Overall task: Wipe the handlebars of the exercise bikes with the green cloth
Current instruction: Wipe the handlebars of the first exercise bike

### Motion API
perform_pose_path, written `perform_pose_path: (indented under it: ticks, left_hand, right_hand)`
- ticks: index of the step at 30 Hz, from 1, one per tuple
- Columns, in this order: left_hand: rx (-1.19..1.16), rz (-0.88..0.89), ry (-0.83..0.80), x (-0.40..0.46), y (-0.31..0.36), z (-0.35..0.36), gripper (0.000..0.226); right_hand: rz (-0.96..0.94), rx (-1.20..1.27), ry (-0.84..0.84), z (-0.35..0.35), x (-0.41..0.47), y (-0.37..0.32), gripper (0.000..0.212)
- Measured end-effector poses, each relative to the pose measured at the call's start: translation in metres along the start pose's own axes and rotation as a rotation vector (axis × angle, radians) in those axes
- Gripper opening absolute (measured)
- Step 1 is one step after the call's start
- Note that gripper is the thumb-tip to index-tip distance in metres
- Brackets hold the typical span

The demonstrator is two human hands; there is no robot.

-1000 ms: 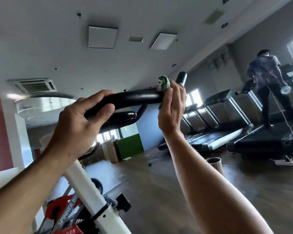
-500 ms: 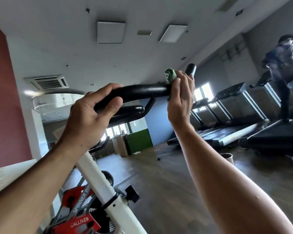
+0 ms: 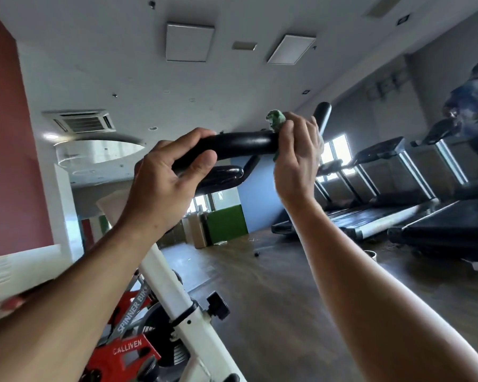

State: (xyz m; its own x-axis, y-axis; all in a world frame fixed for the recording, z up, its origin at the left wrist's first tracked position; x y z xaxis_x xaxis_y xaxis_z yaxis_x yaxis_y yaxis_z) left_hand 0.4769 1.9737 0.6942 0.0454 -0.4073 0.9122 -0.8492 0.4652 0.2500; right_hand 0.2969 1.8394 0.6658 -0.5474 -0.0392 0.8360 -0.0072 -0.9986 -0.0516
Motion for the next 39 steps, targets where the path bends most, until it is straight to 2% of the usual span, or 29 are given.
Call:
perform_pose_path:
  ticks: [4, 6, 9, 11, 14, 18, 21, 25, 28, 31, 36, 39]
  left_hand:
    - [-0.039, 0.014, 0.031, -0.004, 0.002, 0.001, 0.038]
    - [-0.035, 0.032, 0.062, -0.009, 0.008, -0.001, 0.037]
    - [-0.011, 0.017, 0.014, -0.007, 0.012, -0.002, 0.035]
    - [-0.014, -0.04, -0.024, -0.006, 0.011, -0.004, 0.036]
    - [-0.021, -0.117, -0.093, -0.004, 0.011, -0.006, 0.035]
    - [-0.017, -0.228, -0.178, 0.004, 0.012, -0.006, 0.035]
    - [-0.036, -0.308, -0.249, 0.007, 0.015, -0.006, 0.031]
    - [-0.041, -0.426, -0.348, 0.009, 0.016, -0.007, 0.032]
    - [-0.045, -0.516, -0.396, 0.009, 0.015, -0.008, 0.037]
    - [-0.06, -0.577, -0.375, 0.01, 0.019, -0.015, 0.04]
    - [-0.014, -0.66, -0.31, 0.01, 0.033, -0.023, 0.049]
    - [0.063, -0.652, -0.266, 0.027, 0.05, -0.014, 0.053]
  right_hand:
    - [-0.182, -0.115, -0.134, 0.024, -0.015, -0.054, 0.042]
    - [-0.217, -0.161, -0.156, 0.02, -0.011, -0.054, 0.042]
    - [-0.083, -0.196, -0.203, 0.006, 0.009, -0.021, 0.039]
    - [0.008, -0.231, -0.294, 0.004, 0.021, -0.012, 0.036]
    - [0.008, -0.282, -0.436, 0.014, 0.018, -0.035, 0.029]
    - [-0.01, -0.301, -0.667, 0.026, 0.018, -0.058, 0.031]
    - [0.113, -0.377, -0.853, 0.03, 0.035, -0.042, 0.034]
    - [0.268, -0.432, -1.003, 0.04, 0.039, -0.038, 0.035]
    - [0.264, -0.444, -1.127, 0.058, 0.034, -0.064, 0.038]
    - [0.211, -0.479, -1.279, 0.072, 0.034, -0.082, 0.038]
    - [0.204, -0.369, -1.604, 0.076, 0.037, -0.074, 0.049]
    - [0.237, -0.17, -1.66, 0.075, 0.045, -0.063, 0.044]
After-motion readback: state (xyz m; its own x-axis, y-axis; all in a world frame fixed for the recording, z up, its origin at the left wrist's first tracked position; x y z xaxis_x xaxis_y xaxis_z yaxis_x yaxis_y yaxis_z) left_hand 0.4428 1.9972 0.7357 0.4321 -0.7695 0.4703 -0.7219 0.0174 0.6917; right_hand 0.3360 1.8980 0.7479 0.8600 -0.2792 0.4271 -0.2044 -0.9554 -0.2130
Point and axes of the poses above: each hand's wrist, its own x-axis towards the middle knuckle, its own z-axis out of the palm, y = z × x, the point moved 8 cm from there along x, towards the middle knuckle, and after that the axes turned 11 degrees about -z, right-handed, at the moved point
